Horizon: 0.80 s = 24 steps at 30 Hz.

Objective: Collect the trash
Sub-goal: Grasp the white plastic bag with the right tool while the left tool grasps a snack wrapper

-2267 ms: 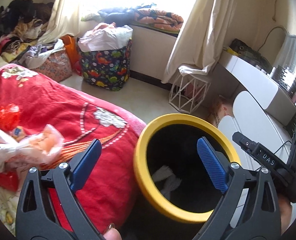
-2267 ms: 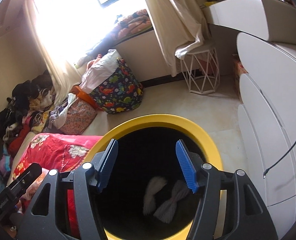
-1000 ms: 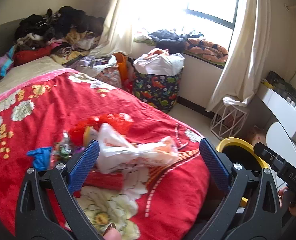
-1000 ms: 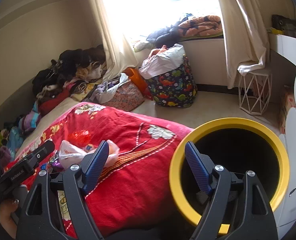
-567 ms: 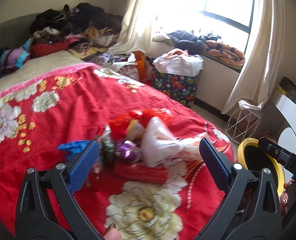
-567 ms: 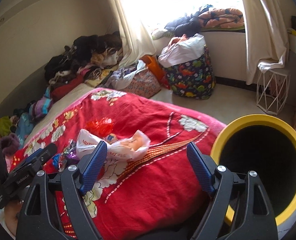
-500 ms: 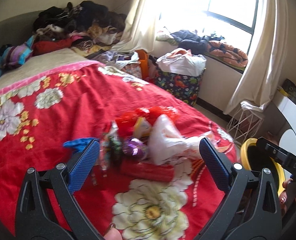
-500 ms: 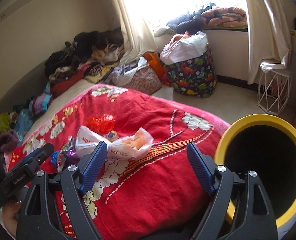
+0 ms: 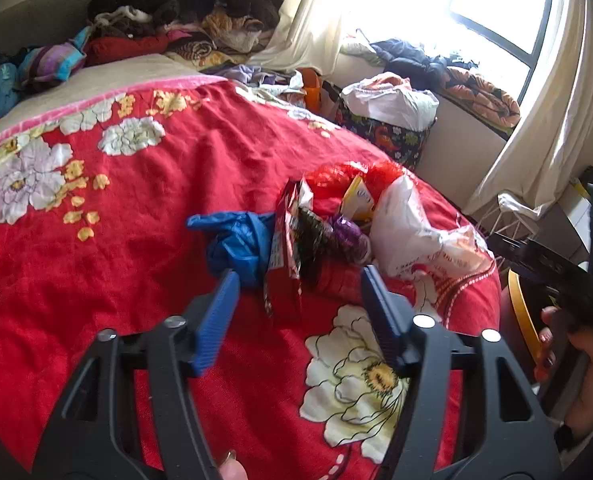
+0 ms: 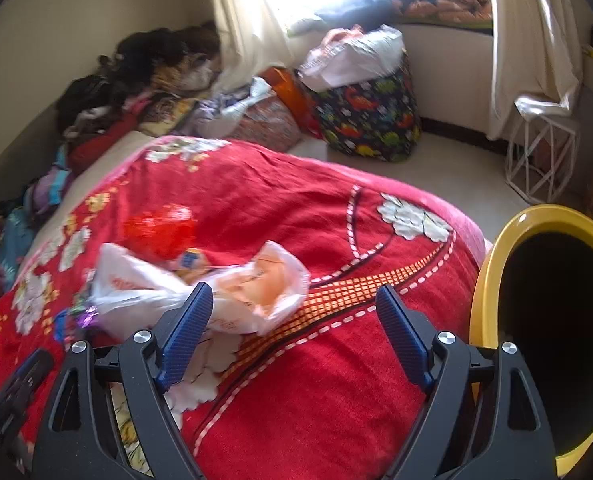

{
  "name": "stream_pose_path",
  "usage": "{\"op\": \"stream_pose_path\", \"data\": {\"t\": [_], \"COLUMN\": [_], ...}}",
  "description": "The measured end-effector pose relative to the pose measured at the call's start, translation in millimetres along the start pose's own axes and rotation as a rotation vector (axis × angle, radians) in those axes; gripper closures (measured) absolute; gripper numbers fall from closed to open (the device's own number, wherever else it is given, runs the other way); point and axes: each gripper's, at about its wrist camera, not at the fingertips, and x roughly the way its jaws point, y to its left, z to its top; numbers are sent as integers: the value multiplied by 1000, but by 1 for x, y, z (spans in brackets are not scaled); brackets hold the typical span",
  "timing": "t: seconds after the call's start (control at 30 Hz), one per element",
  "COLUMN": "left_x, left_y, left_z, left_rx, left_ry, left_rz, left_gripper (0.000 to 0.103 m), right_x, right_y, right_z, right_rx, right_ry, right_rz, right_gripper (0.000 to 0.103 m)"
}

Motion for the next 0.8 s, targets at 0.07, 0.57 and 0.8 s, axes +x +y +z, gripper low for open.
{"op": "stream_pose_path", "data": {"t": [0.07,0.57,0.8], "left_x": [3,25,19], "left_y": [-1,0,-7], "left_z": [-2,-10,-12], "left_rx": [-3,-26,7], "left_ry": [12,87,80], "left_rz": [1,0,-13], "left_gripper": [60,92,100], "right_x": [12,41,11], "right_y": [-4,-24,-24], "right_z": [1,-3,-13], "right_rx": [35,200,180], "right_ry": [21,118,68], "right_rz": [-2,218,213], "right_gripper": [22,90,98]}}
